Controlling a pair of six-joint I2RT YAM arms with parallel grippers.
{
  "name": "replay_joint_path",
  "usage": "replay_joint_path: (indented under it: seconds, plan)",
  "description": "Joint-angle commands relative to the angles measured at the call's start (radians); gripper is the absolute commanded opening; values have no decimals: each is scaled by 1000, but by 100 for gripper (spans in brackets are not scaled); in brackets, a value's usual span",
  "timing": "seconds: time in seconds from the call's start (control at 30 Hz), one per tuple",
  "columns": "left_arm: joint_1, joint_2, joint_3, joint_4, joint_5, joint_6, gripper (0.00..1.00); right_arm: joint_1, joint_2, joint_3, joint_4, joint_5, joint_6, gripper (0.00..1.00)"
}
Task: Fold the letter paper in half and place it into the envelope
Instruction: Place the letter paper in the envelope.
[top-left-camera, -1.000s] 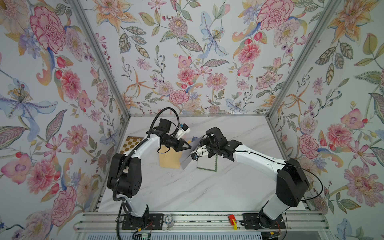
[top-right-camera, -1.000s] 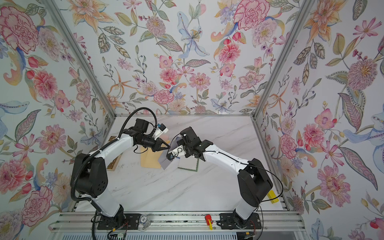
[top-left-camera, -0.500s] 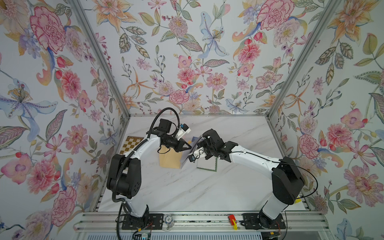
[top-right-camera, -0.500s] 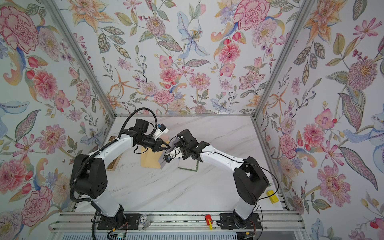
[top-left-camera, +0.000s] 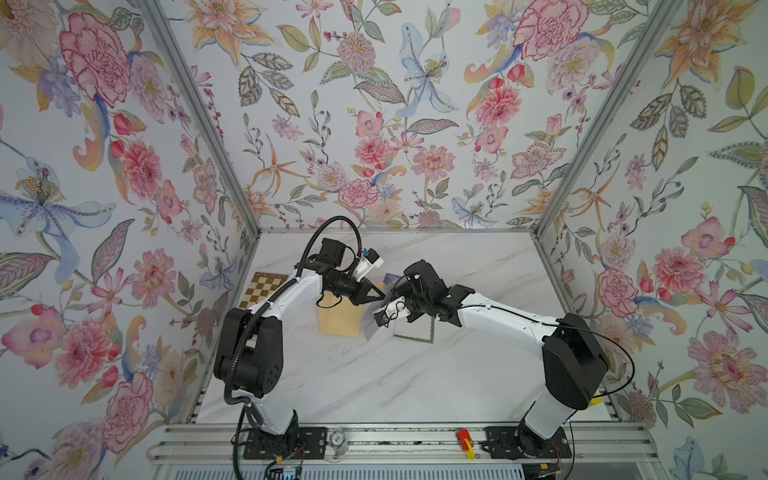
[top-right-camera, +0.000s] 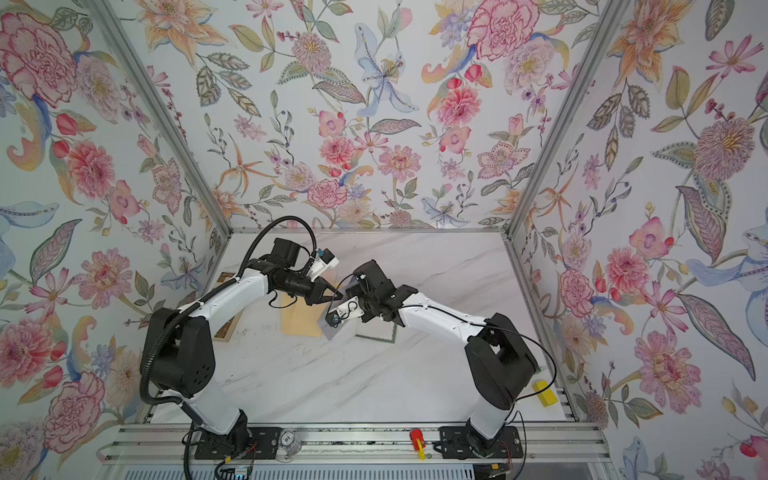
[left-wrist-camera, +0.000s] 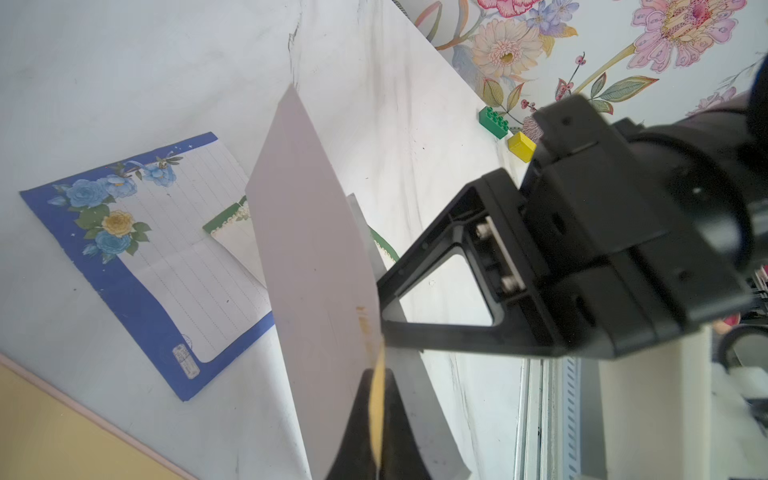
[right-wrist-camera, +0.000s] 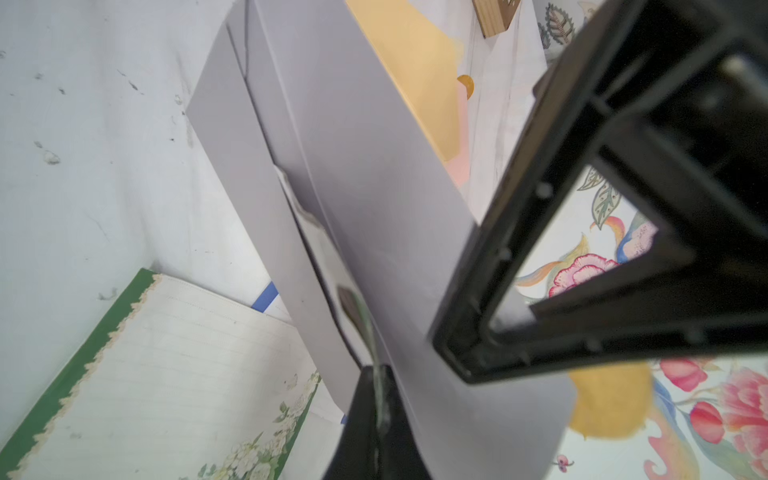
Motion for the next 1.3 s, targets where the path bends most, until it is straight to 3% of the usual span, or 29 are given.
replay_joint_path:
  seconds: [0.0, 0.53, 1.27]
  plan:
    - [-9, -31, -11, -11, 1, -3, 0, 8, 26, -15, 10, -7, 18, 0]
    - [-34, -68, -12, -32, -24, -8, 0, 27, 38, -40, 54, 172, -18, 0]
    - [-44, -52, 4, -35, -30, -8, 0, 58, 80, -35, 3, 210, 11, 0]
